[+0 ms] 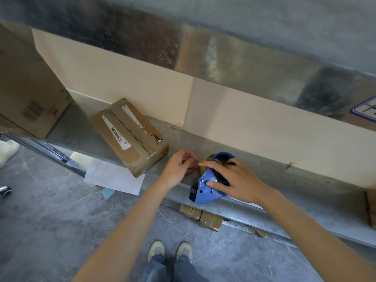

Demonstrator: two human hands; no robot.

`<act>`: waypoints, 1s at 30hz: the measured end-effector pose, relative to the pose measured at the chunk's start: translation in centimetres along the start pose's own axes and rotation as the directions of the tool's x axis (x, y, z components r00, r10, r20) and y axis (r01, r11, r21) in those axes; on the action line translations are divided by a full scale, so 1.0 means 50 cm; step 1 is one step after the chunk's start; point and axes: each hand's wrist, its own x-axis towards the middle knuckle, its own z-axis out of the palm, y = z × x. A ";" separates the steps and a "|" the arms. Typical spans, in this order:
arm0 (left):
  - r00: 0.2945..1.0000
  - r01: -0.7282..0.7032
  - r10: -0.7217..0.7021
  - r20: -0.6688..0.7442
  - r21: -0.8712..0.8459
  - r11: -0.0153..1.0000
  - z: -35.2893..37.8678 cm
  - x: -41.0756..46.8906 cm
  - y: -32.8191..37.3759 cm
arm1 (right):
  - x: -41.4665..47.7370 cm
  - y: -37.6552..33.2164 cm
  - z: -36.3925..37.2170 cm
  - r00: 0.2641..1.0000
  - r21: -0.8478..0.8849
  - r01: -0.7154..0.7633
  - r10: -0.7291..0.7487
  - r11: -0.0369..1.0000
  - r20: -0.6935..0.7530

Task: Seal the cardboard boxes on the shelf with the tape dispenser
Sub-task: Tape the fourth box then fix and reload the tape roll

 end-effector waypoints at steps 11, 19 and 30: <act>0.998 -0.052 0.046 0.031 0.252 0.966 -0.008 0.013 -0.020 | 0.047 0.001 0.014 0.994 0.138 -0.073 0.061 0.988 0.090; 0.997 -0.045 0.028 0.068 0.260 0.964 -0.022 0.015 -0.014 | 0.068 0.012 0.019 0.984 0.134 -0.102 0.080 0.986 0.157; 0.998 -0.066 0.062 0.027 0.244 0.967 -0.008 0.003 -0.019 | 0.067 0.021 -0.001 0.895 0.141 -0.212 0.134 0.967 0.426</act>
